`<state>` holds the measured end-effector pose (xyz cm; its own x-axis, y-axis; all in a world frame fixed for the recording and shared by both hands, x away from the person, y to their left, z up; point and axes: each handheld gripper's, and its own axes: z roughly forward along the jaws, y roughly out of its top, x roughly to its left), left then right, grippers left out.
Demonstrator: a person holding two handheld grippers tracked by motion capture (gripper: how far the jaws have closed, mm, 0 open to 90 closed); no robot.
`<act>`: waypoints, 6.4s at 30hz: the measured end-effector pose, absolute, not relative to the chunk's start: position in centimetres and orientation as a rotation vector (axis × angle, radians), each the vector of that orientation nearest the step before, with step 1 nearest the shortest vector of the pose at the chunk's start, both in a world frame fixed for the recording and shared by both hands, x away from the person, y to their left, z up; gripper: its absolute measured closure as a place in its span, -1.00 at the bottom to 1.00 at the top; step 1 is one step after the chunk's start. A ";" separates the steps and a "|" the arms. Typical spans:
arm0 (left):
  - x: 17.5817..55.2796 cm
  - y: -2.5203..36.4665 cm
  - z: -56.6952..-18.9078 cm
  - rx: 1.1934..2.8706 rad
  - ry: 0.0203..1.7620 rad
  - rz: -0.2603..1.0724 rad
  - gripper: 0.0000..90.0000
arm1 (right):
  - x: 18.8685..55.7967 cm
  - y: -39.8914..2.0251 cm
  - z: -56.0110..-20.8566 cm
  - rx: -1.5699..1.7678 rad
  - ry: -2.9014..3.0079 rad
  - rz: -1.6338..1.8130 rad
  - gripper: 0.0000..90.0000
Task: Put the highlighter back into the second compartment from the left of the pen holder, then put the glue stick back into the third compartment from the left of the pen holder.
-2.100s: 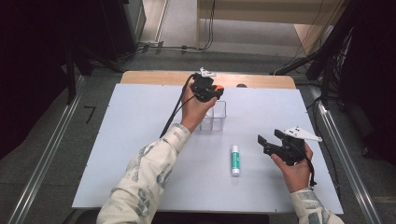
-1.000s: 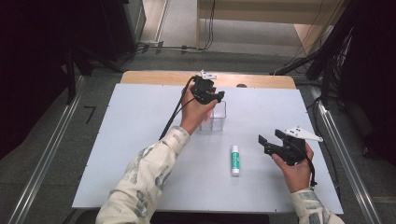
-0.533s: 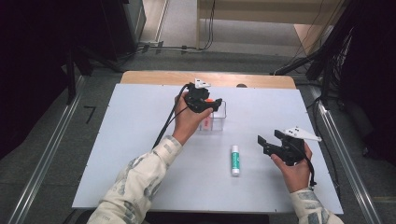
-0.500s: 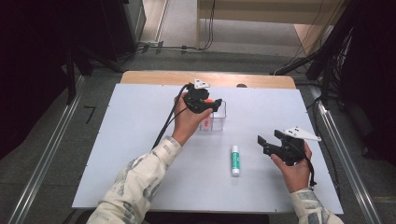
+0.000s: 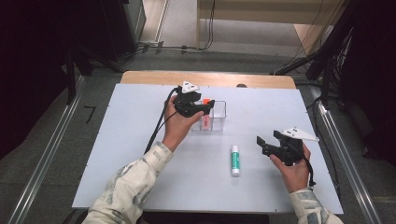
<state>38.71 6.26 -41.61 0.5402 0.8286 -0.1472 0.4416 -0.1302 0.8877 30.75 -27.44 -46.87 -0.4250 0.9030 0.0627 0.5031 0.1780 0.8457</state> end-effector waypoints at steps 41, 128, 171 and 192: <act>31.5 16.5 -47.6 1.731 1.283 0.482 -0.36 | 30.4 -26.0 -47.4 1.347 2.059 1.132 -0.56; 30.4 20.0 -49.3 1.697 1.399 0.510 -0.48 | 29.9 -19.6 -50.6 1.271 2.251 1.003 -0.68; 30.4 19.9 -49.3 1.698 1.389 0.501 -0.48 | 29.8 -18.5 -51.3 1.332 2.227 0.972 0.17; 30.4 19.9 -49.3 1.692 1.387 0.496 -0.48 | 29.9 -18.3 -51.0 1.247 2.288 0.966 0.40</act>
<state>30.38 19.93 -49.29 0.3001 0.9297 -0.2134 0.5838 -0.0021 0.8119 29.92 -18.30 -50.96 -0.5451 0.8383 0.0097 0.5917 0.3764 0.7129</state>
